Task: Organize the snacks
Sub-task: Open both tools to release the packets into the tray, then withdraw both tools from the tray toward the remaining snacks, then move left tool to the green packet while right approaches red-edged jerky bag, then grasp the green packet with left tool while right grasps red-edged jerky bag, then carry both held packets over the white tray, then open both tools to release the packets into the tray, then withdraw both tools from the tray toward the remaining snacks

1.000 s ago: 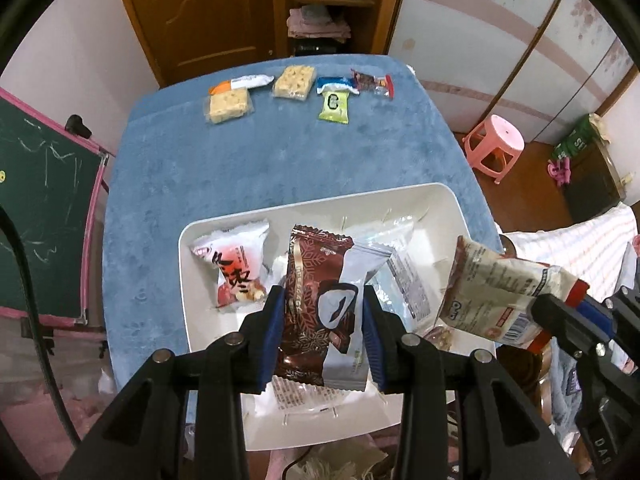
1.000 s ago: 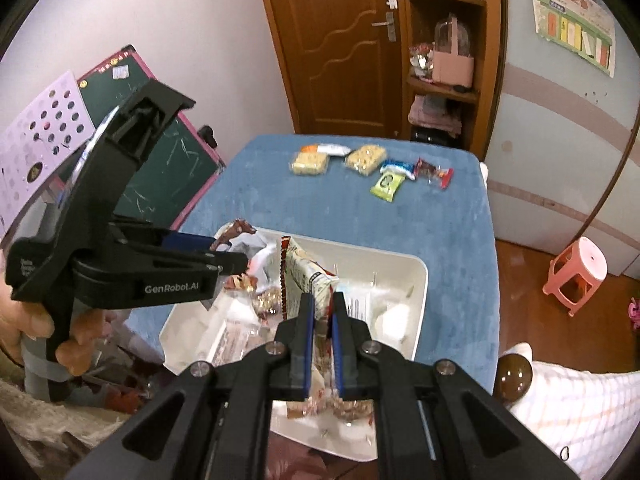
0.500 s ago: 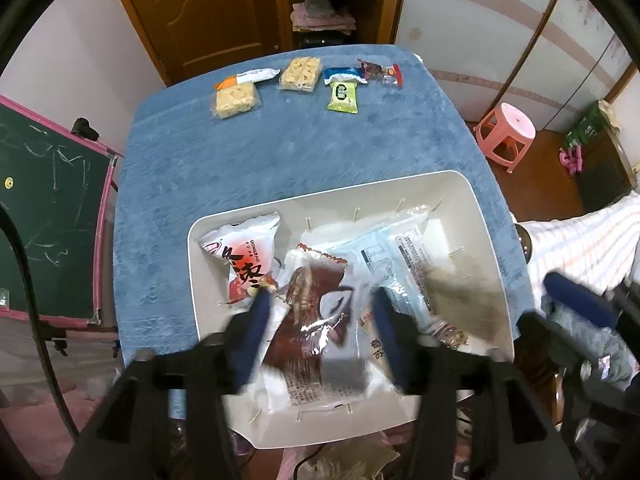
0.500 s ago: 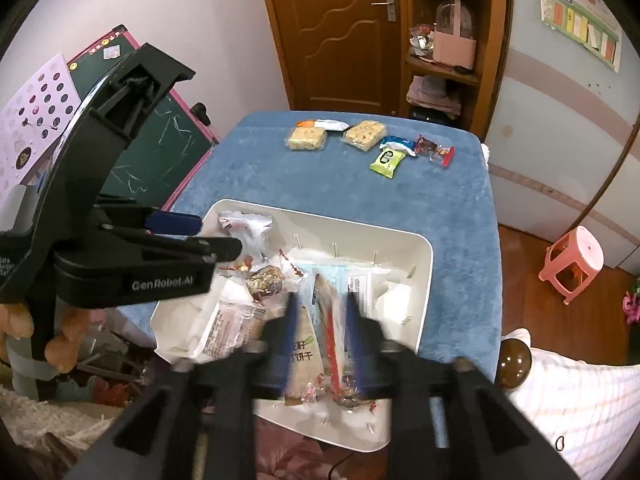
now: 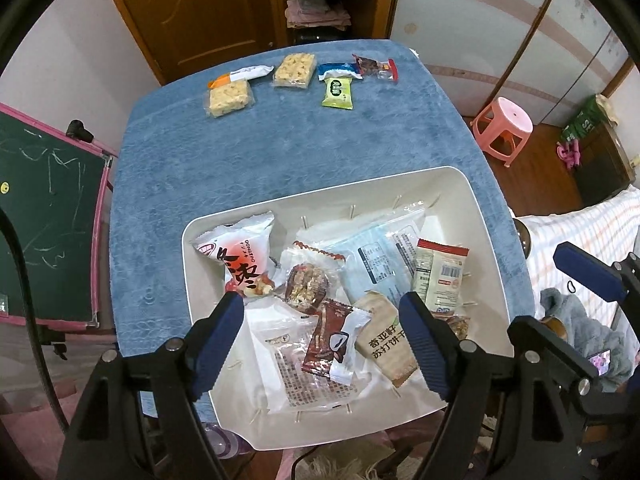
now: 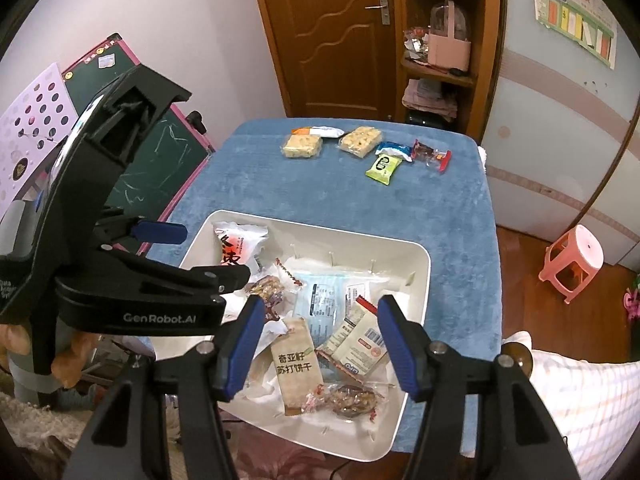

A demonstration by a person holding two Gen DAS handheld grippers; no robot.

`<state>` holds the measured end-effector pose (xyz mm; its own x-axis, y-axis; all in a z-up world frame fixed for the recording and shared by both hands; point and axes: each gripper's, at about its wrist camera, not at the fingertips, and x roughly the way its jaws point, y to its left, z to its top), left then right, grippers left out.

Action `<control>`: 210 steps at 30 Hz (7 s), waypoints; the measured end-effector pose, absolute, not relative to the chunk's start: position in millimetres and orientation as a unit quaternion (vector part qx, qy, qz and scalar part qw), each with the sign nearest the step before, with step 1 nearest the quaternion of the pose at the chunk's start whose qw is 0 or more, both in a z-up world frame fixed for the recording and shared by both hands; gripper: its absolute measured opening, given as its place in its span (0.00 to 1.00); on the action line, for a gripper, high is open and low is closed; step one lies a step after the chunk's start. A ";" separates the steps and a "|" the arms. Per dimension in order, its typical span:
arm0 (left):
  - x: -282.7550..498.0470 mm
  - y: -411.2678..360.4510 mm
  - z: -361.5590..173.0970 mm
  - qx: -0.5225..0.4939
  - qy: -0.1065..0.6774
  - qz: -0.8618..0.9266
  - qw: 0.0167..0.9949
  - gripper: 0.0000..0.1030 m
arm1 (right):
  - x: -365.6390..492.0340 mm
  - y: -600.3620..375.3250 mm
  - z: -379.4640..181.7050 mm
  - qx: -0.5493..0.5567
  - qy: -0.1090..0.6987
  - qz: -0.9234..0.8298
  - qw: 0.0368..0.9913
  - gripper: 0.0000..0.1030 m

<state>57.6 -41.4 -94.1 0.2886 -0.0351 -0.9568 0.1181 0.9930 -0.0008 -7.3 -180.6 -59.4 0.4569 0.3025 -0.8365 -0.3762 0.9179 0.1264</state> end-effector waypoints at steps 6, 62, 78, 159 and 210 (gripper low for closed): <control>57.9 -41.6 -94.0 0.035 0.594 -0.049 0.802 0.77 | -1.6 -179.8 -64.2 -0.035 0.488 0.193 0.850 0.57; 276.1 -45.4 17.1 0.052 0.437 -0.095 0.893 0.77 | 198.5 -256.2 -10.7 0.038 0.452 0.079 0.888 0.57; 365.9 -56.6 -56.5 0.035 0.494 -0.079 0.865 0.77 | 311.3 -266.2 -58.0 0.067 0.507 0.064 0.857 0.57; 194.9 -48.2 -61.1 -0.051 0.541 -0.092 0.834 0.35 | 127.7 -257.3 -20.8 0.138 0.449 0.246 0.848 0.00; 57.8 -15.7 -72.5 -0.010 0.559 -0.022 0.829 0.78 | 10.8 -192.1 -55.1 0.056 0.525 0.255 0.810 0.43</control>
